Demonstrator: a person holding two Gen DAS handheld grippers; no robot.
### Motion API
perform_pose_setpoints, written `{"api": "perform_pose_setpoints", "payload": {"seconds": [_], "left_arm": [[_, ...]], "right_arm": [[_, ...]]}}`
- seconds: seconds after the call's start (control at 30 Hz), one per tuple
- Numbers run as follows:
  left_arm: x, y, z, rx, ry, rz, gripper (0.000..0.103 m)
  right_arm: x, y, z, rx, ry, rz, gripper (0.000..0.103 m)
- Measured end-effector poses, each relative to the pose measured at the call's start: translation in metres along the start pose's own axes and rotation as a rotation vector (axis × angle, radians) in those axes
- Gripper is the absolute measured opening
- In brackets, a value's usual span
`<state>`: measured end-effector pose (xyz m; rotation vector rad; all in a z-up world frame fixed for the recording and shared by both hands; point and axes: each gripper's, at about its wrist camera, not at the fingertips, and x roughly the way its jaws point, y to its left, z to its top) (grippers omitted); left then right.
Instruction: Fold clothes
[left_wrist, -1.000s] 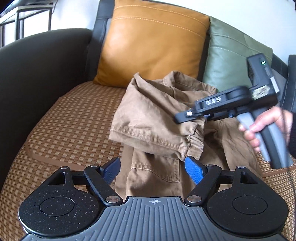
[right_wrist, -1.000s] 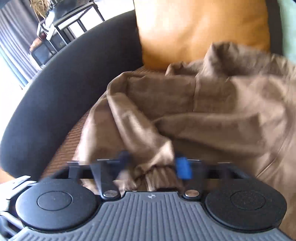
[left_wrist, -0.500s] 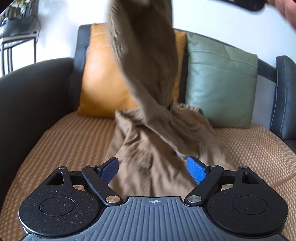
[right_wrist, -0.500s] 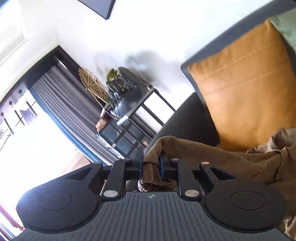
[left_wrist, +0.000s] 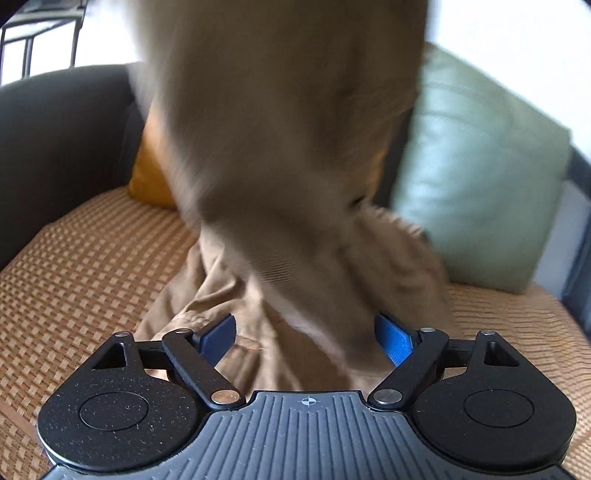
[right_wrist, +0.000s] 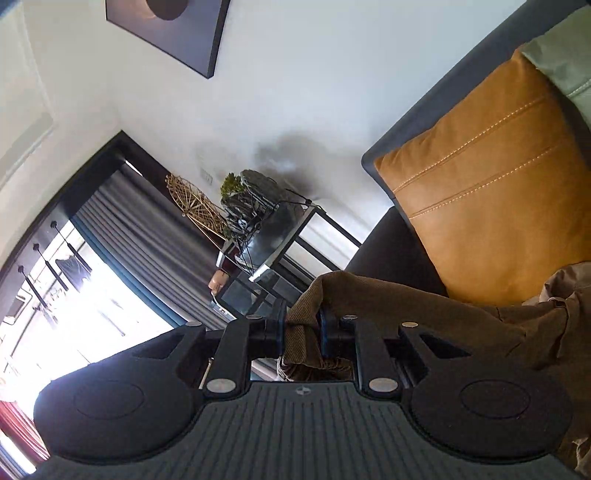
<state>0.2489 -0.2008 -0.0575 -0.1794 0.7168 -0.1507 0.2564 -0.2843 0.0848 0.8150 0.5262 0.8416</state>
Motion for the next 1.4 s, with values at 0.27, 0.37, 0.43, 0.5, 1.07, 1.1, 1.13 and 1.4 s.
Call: {"api": "perform_pose_setpoints", "payload": {"seconds": [0.27,0.37,0.43,0.5,1.07,1.1,1.13,1.4], "left_arm": [[-0.023,0.0,0.031,0.233,-0.035,-0.046,0.014],[-0.028,-0.008,0.026,0.368,-0.027,-0.023,0.025],[-0.024,-0.012,0.015,0.454,-0.013,0.012,0.029],[-0.016,-0.015,0.002,0.529,0.015,0.042,0.03],[-0.008,-0.002,-0.035,0.786,0.152,0.075,0.074],[-0.01,0.0,-0.036,0.785,0.171,0.073,0.078],[-0.013,0.003,-0.037,0.785,0.191,0.072,0.081],[-0.035,0.03,-0.041,0.715,0.338,0.044,0.086]], "right_arm": [[-0.104,0.033,0.0,-0.018,-0.087,0.01,0.02],[-0.154,0.032,-0.031,-0.004,-0.105,0.009,0.02],[-0.182,0.017,-0.067,0.066,-0.113,0.001,0.02],[-0.202,-0.006,-0.109,0.158,-0.13,-0.013,0.02],[-0.223,-0.093,-0.275,0.502,-0.14,-0.123,0.02],[-0.223,-0.094,-0.277,0.487,-0.123,-0.147,0.02],[-0.223,-0.096,-0.279,0.472,-0.107,-0.171,0.02],[-0.214,-0.13,-0.314,0.503,0.011,-0.352,0.022]]}}
